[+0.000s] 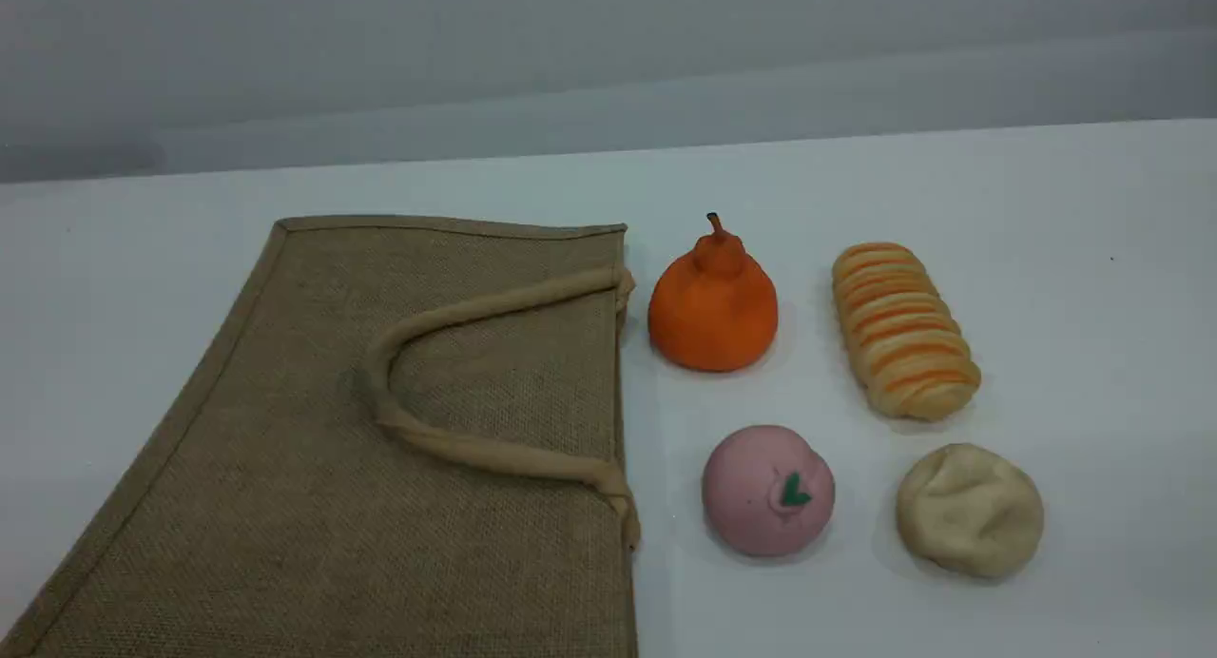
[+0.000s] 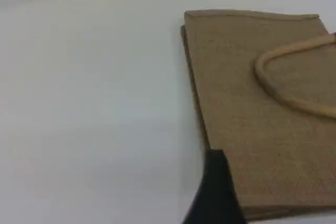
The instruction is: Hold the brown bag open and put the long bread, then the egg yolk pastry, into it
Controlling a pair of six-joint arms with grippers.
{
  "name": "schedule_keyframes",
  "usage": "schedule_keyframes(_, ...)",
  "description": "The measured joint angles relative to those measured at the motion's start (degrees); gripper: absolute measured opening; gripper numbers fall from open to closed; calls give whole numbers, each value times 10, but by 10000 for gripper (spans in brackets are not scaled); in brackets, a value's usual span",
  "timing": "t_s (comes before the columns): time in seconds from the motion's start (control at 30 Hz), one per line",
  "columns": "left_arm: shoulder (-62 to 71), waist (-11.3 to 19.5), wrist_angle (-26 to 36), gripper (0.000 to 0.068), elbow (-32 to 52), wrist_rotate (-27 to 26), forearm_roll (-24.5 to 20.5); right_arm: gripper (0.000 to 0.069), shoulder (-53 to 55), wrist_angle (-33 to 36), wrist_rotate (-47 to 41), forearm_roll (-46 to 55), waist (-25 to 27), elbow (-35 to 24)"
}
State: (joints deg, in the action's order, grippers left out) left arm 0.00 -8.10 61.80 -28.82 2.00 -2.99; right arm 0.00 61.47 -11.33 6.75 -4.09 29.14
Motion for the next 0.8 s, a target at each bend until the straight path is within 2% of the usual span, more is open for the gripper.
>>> schedule_keyframes(0.47,2,0,-7,487,-7,-11,-4,460,0,-3,12,-4,0,1)
schedule_keyframes(0.63,49,0,-22,487,-41,-16,0,460,6,-30,46,-58,0,13)
schedule_keyframes(0.8,145,0,-29,487,-90,-15,1,460,79,-83,94,-140,0,16)
